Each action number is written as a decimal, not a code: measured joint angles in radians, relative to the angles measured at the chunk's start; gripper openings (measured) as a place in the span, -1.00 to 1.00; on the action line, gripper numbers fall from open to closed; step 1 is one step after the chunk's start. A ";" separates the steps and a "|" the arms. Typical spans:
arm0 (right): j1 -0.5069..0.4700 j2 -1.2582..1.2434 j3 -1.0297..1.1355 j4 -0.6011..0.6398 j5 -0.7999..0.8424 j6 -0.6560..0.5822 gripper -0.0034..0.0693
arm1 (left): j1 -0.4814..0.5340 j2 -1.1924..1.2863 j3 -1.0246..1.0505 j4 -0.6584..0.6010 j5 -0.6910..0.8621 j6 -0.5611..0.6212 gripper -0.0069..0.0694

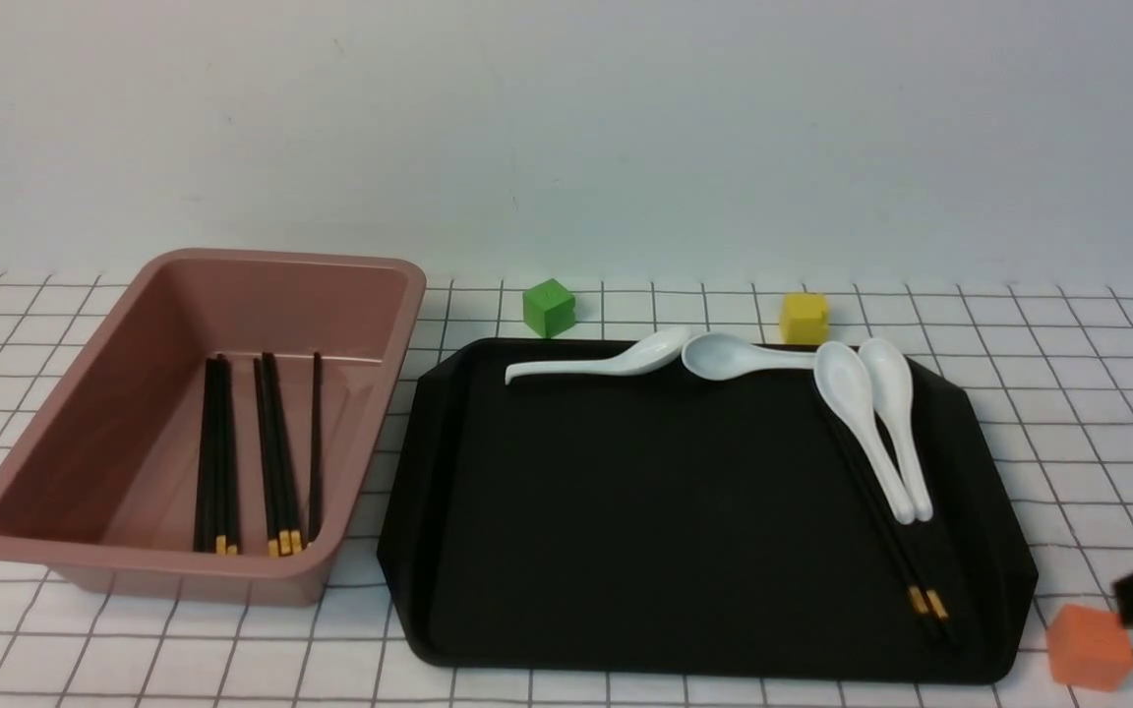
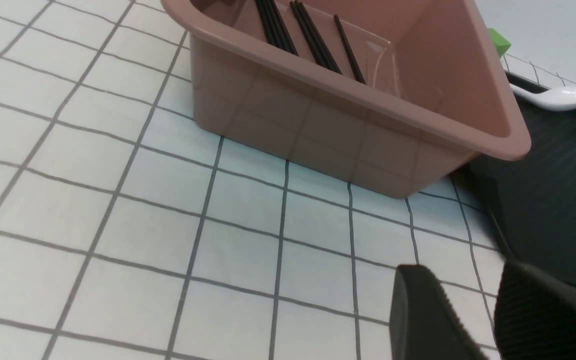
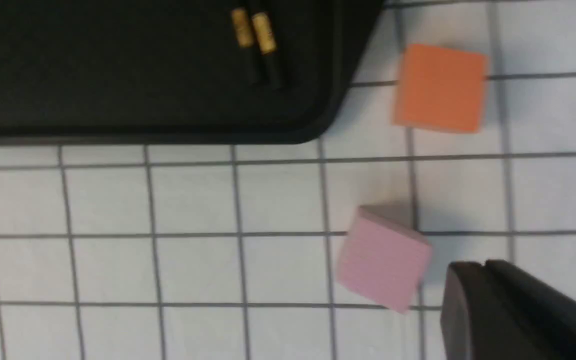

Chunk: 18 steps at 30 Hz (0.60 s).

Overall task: On white black tablecloth take chopsticks from black tray and put them in box.
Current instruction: 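Move the gripper over the chopsticks on the black tray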

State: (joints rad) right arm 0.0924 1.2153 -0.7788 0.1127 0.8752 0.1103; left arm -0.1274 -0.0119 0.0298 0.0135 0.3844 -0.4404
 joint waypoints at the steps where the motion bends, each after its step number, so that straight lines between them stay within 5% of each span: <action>1: 0.024 0.056 -0.023 0.018 -0.010 -0.018 -0.65 | 0.000 0.000 0.000 0.000 0.000 0.000 -0.19; 9: 0.132 0.375 -0.249 -0.032 -0.056 0.013 0.01 | 0.000 0.000 0.000 0.000 0.000 0.000 -0.19; 18: 0.139 0.656 -0.337 -0.054 -0.147 0.020 0.12 | 0.000 0.000 0.000 0.000 0.000 0.000 -0.19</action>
State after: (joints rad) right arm 0.2317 1.8715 -1.1159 0.0584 0.7285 0.1308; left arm -0.1274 -0.0119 0.0298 0.0135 0.3844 -0.4404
